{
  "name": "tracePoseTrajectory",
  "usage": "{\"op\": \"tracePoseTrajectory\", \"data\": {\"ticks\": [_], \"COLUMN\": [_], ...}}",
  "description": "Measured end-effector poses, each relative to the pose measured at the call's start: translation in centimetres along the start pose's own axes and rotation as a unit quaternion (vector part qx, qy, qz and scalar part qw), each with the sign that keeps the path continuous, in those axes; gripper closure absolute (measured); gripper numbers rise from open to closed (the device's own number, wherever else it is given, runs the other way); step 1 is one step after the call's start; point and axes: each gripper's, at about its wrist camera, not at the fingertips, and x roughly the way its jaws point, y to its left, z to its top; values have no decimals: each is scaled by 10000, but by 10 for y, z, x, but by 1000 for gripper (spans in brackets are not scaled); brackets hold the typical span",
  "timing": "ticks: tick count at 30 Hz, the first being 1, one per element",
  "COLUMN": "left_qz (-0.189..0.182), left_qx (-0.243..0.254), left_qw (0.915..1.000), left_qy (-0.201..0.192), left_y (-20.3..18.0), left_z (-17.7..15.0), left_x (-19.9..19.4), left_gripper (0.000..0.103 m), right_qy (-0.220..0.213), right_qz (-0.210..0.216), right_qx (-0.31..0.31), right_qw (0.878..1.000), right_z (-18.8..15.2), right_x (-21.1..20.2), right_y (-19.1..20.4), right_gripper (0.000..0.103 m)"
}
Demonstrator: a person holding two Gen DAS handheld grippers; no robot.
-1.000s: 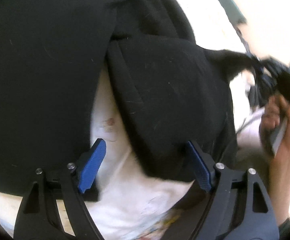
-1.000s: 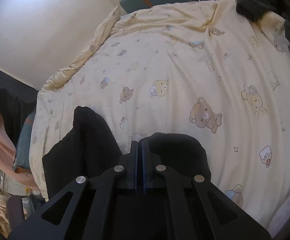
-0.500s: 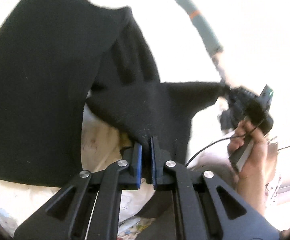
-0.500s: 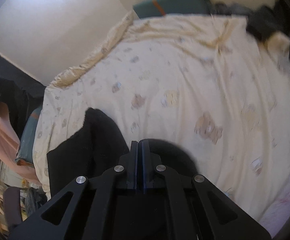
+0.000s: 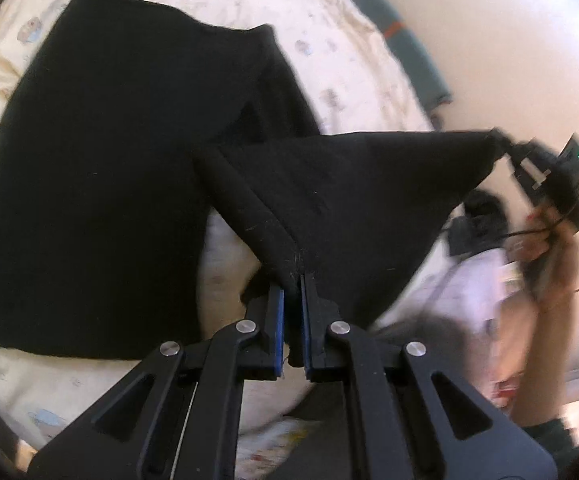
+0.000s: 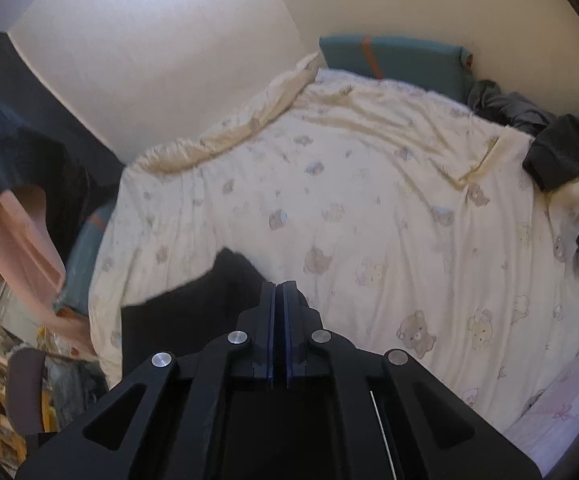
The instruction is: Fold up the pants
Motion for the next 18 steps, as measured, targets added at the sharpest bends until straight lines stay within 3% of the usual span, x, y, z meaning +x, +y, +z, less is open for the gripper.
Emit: {"op": "tracePoseTrajectory", "data": {"ticks": [5,9,12,18], "left_qz": [409,748,678,441], "left_qx": [-387,-993,-1177,-838], "left_qw": [9982,9917,9903,9945], "left_qy": [226,325,301,455], "left_y": [40,75,83,58], "left_z": [-4,-7,-17,-27], "left_x": [29,40,34,36], "left_gripper": [96,81,69,69], "right_qy": [589,965,1071,1161], "right_qz": [-38,-119,-77,-23], "right_qx": [-84,-58,111,179], "right_qw": [9982,9952,9942,9931], "right_z": [-22,-48,-61,-71], "right_x": [48,93,110,122], "right_y": [-2,-11,-20,-25], "right_gripper": [100,100,100,100]}}
